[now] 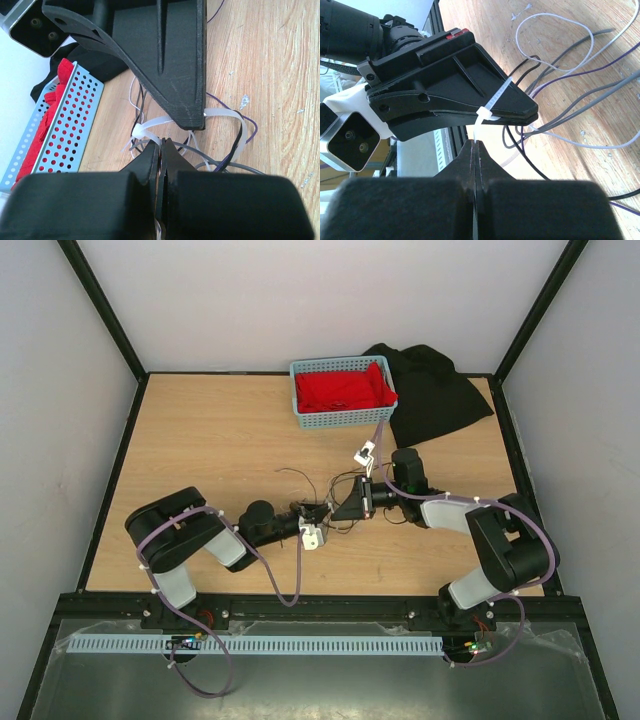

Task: Zip-tie the wires
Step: Tie the cable at the center of the board.

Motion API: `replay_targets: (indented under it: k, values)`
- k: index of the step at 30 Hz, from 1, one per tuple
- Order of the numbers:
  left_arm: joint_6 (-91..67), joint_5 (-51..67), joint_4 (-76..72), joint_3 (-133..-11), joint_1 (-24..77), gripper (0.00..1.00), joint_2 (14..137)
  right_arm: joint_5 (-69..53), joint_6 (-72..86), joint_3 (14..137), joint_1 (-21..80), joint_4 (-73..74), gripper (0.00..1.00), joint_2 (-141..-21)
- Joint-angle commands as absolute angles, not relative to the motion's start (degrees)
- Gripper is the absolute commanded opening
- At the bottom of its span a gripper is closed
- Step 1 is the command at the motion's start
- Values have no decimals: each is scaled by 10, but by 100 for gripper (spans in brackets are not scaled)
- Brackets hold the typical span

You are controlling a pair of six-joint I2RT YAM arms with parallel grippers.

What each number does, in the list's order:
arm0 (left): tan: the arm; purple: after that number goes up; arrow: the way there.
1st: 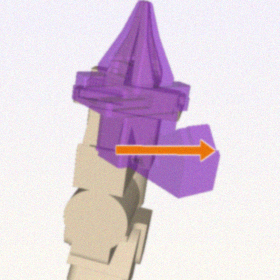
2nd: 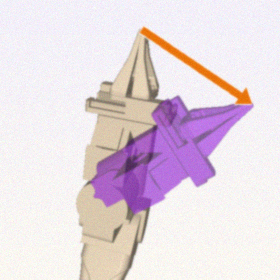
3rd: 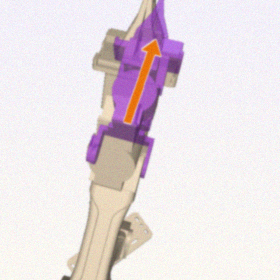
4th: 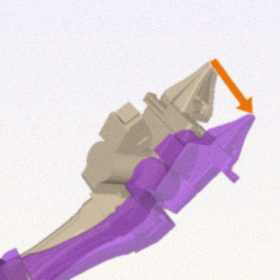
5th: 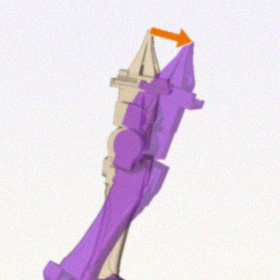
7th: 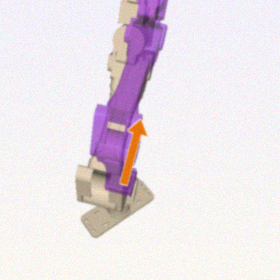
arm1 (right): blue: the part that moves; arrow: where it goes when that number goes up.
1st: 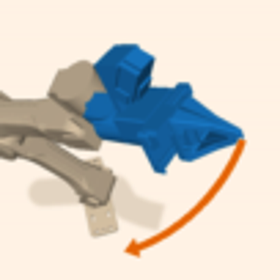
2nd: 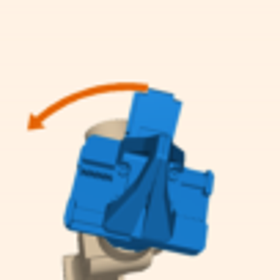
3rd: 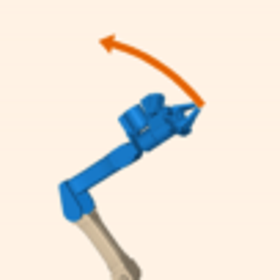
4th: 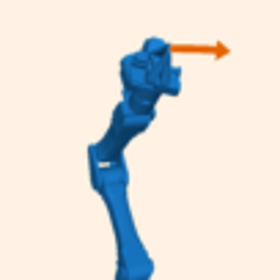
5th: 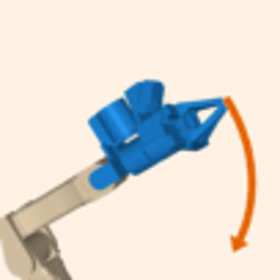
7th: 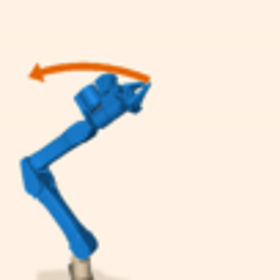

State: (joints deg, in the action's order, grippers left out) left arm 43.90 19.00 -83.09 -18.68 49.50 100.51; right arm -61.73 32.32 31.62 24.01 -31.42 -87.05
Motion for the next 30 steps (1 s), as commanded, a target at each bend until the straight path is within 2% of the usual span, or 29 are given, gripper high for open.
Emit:
replay_targets:
  k: [1,30]
  values:
    - [439,203,-848,-183,502,0,1001,-614,305,335,235,-298,0,-880]
    - [437,211,-849,-182,506,0,1004,-590,320,354,236,-311,0,-910]
